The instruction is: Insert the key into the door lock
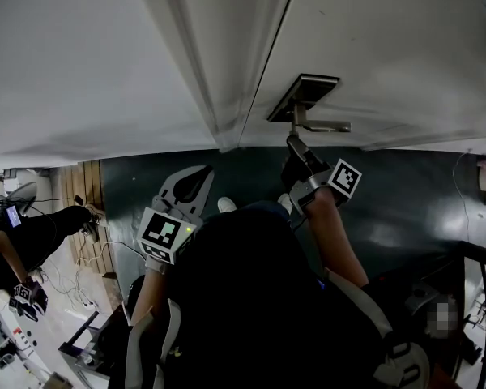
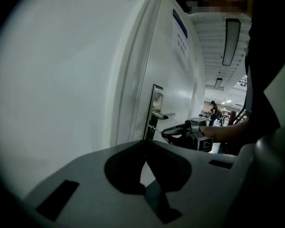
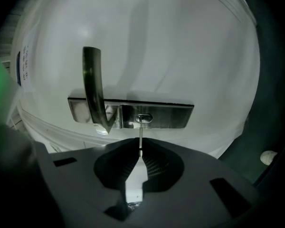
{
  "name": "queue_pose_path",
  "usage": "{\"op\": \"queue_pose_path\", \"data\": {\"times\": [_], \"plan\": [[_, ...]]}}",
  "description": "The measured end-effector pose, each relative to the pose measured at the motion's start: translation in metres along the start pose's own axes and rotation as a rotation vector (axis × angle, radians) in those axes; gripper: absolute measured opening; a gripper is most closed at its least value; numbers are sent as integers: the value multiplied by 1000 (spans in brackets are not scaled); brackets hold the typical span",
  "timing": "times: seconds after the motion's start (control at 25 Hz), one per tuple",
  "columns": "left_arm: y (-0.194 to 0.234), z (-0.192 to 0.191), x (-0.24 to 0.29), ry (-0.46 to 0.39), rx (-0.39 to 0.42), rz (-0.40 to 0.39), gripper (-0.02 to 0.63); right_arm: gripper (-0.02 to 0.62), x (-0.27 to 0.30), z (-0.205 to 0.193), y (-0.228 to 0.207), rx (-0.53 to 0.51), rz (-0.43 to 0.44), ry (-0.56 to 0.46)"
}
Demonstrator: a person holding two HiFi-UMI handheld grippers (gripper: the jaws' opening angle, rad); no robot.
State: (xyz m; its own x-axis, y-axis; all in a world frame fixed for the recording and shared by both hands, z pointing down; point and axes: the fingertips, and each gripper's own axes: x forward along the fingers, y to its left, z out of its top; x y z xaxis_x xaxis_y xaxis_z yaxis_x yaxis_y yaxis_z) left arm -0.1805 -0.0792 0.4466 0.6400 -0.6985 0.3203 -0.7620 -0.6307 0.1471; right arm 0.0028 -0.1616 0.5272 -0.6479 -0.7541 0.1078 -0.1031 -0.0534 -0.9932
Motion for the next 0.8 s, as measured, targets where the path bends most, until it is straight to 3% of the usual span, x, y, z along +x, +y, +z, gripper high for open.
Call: {"op": "queue_pose_path", "data": {"times": [0.2,0.8], "plan": [[-1,2,-1,-2,1,2,8,32,8,-6,3,21,7,30],[-3,-2,-4,6,1,11,8,32,17,1,6,30,35,-16]]}}
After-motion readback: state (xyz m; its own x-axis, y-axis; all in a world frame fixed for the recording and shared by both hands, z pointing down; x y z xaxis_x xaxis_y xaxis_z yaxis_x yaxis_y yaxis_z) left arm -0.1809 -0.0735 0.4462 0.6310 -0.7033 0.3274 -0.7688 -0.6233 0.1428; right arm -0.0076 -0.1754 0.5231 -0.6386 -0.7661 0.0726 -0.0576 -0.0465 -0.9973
